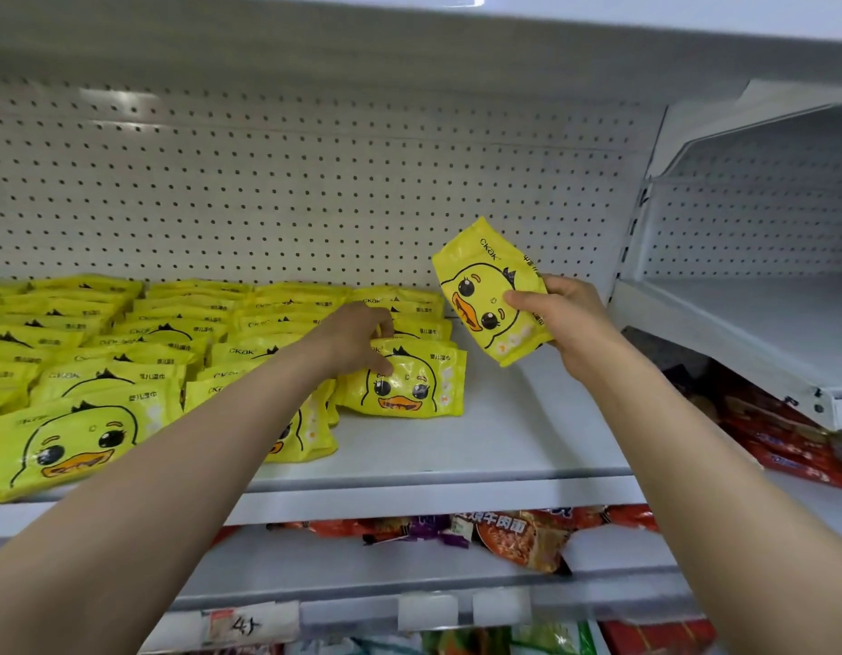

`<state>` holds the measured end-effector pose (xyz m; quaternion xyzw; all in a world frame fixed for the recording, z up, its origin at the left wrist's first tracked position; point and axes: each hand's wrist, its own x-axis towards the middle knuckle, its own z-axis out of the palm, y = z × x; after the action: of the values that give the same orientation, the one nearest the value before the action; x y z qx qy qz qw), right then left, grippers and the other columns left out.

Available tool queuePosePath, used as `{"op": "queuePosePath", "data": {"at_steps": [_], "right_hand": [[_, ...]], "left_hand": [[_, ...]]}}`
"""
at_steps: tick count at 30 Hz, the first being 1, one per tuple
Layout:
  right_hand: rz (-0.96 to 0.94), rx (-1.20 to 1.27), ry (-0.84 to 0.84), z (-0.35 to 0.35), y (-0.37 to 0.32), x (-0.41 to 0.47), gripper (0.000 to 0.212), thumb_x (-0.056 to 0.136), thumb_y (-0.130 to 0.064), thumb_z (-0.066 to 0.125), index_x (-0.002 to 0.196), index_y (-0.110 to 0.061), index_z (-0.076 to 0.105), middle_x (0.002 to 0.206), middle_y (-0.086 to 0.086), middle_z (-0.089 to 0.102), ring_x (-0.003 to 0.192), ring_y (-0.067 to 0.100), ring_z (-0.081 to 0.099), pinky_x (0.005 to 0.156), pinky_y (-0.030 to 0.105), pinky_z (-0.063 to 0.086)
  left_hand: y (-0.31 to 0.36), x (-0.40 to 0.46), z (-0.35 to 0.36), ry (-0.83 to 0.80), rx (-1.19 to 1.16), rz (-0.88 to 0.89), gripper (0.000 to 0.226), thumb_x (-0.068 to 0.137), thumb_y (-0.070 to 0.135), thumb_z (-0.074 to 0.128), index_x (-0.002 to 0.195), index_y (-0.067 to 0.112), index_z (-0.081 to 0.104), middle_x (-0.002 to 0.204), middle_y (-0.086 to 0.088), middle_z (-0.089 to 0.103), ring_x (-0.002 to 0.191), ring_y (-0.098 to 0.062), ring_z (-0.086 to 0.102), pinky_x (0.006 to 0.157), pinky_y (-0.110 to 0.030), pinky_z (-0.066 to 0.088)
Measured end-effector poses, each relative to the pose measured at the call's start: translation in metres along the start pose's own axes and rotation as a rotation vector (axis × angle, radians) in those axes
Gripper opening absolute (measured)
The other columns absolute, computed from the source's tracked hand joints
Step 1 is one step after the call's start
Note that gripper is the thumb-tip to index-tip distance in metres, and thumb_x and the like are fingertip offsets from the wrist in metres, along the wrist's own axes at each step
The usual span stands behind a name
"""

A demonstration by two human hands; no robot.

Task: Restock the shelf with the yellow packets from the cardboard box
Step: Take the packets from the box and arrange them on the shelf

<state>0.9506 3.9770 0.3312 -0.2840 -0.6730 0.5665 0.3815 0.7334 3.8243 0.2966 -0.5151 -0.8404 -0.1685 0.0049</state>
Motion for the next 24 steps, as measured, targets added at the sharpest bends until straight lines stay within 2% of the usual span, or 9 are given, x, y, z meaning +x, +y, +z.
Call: {"op": "queuePosePath", "data": {"at_steps": [3, 8, 16, 19, 21, 24], "right_hand": [[0.005, 0.005, -0.013, 0.002, 0.001, -0.001, 0.016, 0.080, -0.007, 0.077, 0.091, -0.017, 0.072, 0.082, -0.001, 0.076, 0.069, 0.013, 0.072, 0.065, 0.026, 0.055], [0.005, -0.009, -0.038, 0.000, 0.000, -0.001, 0.015, 0.080, -0.008, 0.077, 0.091, -0.018, 0.073, 0.084, 0.000, 0.077, 0.070, 0.013, 0.072, 0.064, 0.025, 0.055], [0.020, -0.072, -0.118, -0.002, 0.000, 0.001, 0.014, 0.080, -0.010, 0.077, 0.093, -0.016, 0.074, 0.089, 0.004, 0.077, 0.076, 0.019, 0.072, 0.074, 0.032, 0.058], [0.002, -0.140, -0.187, -0.003, -0.001, 0.001, 0.017, 0.080, -0.010, 0.078, 0.095, -0.016, 0.074, 0.085, 0.001, 0.077, 0.072, 0.014, 0.072, 0.068, 0.027, 0.056], [-0.028, -0.196, -0.245, -0.003, -0.001, 0.001, 0.021, 0.079, -0.010, 0.078, 0.099, -0.016, 0.074, 0.086, 0.000, 0.077, 0.072, 0.012, 0.072, 0.065, 0.024, 0.054], [-0.073, -0.251, -0.349, 0.003, 0.001, -0.002, 0.022, 0.079, -0.004, 0.078, 0.097, -0.015, 0.071, 0.083, -0.002, 0.074, 0.069, 0.007, 0.070, 0.058, 0.017, 0.051]], "left_hand": [[-0.003, -0.003, 0.001, 0.039, 0.110, 0.019, 0.059, 0.066, 0.045, 0.085, 0.117, 0.026, 0.062, 0.107, -0.002, 0.052, 0.111, -0.024, 0.046, 0.089, -0.037, 0.046], [-0.006, -0.009, 0.006, 0.099, 0.060, 0.025, 0.064, 0.065, 0.047, 0.085, 0.119, 0.026, 0.058, 0.105, 0.002, 0.052, 0.110, -0.022, 0.045, 0.089, -0.037, 0.044], [-0.008, -0.013, 0.009, 0.110, 0.074, 0.029, 0.063, 0.069, 0.049, 0.082, 0.121, 0.025, 0.056, 0.112, 0.000, 0.052, 0.115, -0.022, 0.044, 0.093, -0.040, 0.044], [-0.009, -0.014, 0.002, 0.115, -0.027, 0.015, 0.049, 0.081, 0.048, 0.072, 0.119, 0.022, 0.058, 0.113, -0.001, 0.056, 0.113, -0.021, 0.048, 0.093, -0.039, 0.045], [-0.006, -0.014, -0.010, 0.231, -0.126, 0.012, 0.031, 0.093, 0.040, 0.060, 0.114, 0.017, 0.061, 0.109, -0.003, 0.060, 0.108, -0.023, 0.054, 0.089, -0.036, 0.045], [0.007, -0.018, -0.032, 0.386, -0.221, 0.042, 0.026, 0.098, 0.034, 0.053, 0.109, 0.014, 0.064, 0.107, -0.003, 0.064, 0.102, -0.020, 0.057, 0.083, -0.032, 0.043]]}}
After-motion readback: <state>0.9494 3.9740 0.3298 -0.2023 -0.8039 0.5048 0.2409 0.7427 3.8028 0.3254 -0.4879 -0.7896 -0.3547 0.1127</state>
